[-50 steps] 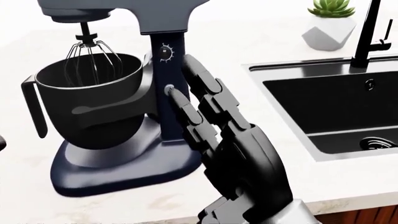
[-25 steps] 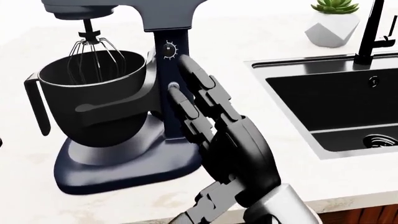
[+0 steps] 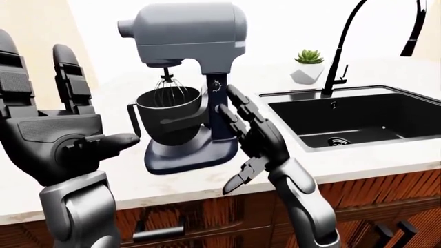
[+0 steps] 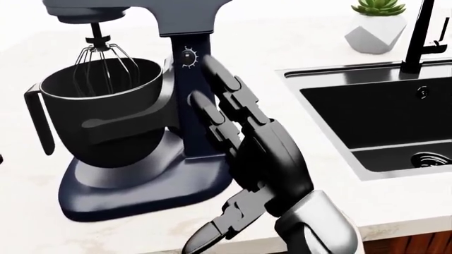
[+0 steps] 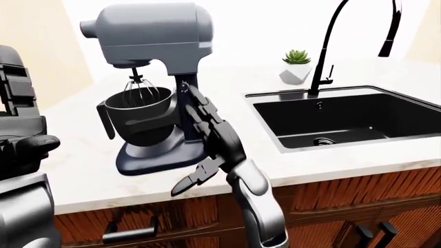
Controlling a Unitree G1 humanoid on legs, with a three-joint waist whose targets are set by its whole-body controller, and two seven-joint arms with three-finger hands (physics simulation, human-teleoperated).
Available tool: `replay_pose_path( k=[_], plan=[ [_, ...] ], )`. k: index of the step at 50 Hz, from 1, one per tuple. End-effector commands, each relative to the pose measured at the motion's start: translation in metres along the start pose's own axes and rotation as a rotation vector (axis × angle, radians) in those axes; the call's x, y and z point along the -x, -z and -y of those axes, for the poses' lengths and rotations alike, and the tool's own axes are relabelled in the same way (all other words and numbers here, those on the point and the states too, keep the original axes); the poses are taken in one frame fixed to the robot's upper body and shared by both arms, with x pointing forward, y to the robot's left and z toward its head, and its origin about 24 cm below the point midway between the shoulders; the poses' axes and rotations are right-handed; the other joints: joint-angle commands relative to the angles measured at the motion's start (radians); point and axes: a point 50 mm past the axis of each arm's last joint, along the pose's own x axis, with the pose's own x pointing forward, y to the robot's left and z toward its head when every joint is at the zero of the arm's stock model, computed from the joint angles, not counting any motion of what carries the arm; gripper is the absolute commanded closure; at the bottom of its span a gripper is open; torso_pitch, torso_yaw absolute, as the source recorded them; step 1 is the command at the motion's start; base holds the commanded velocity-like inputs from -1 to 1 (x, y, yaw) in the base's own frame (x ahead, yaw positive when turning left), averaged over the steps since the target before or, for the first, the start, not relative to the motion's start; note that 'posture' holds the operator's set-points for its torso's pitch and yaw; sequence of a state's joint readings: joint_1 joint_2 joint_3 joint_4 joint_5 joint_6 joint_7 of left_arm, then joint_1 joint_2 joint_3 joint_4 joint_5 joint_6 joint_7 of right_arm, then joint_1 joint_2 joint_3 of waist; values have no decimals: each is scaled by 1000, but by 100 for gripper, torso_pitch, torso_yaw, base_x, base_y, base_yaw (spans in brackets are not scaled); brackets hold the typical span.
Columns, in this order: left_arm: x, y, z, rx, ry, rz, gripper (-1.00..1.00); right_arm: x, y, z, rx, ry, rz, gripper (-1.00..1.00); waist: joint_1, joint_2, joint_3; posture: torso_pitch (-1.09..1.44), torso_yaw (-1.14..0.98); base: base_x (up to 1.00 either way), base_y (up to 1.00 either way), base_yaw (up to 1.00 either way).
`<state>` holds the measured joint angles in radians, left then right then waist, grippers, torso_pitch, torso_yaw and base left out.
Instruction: Open the stand mixer head.
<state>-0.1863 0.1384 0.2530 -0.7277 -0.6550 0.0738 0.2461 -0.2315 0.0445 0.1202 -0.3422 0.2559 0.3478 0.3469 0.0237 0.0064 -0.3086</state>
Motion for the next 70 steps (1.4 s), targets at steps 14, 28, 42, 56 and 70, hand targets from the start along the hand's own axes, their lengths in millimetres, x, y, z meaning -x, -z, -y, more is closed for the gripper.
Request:
replay_pose_path(
  k=[14, 28, 42, 56, 70],
  plan=[
    [-3, -8, 6, 7, 32, 47, -100, -10, -7, 3, 24, -22, 63, -100, -1, 4, -1, -41, 0, 0, 0, 0],
    [-4, -8, 6, 5, 31, 50, -100, -16, 0, 9, 23, -28, 46, -100, -1, 6, -1, -41, 0, 0, 0, 0],
    [-5, -9, 5, 3, 26, 54, -100, -23, 7, 16, 31, -37, 31, -100, -2, 8, 0, -41, 0, 0, 0, 0],
    [-5, -10, 4, 1, 24, 55, -100, -28, 13, 19, 29, -39, 24, -100, -5, 11, 1, -41, 0, 0, 0, 0],
    [-3, -8, 4, -1, 23, 51, -100, -12, -22, -1, 30, -48, 95, -100, 0, 6, 3, -41, 0, 0, 0, 0]
  ],
)
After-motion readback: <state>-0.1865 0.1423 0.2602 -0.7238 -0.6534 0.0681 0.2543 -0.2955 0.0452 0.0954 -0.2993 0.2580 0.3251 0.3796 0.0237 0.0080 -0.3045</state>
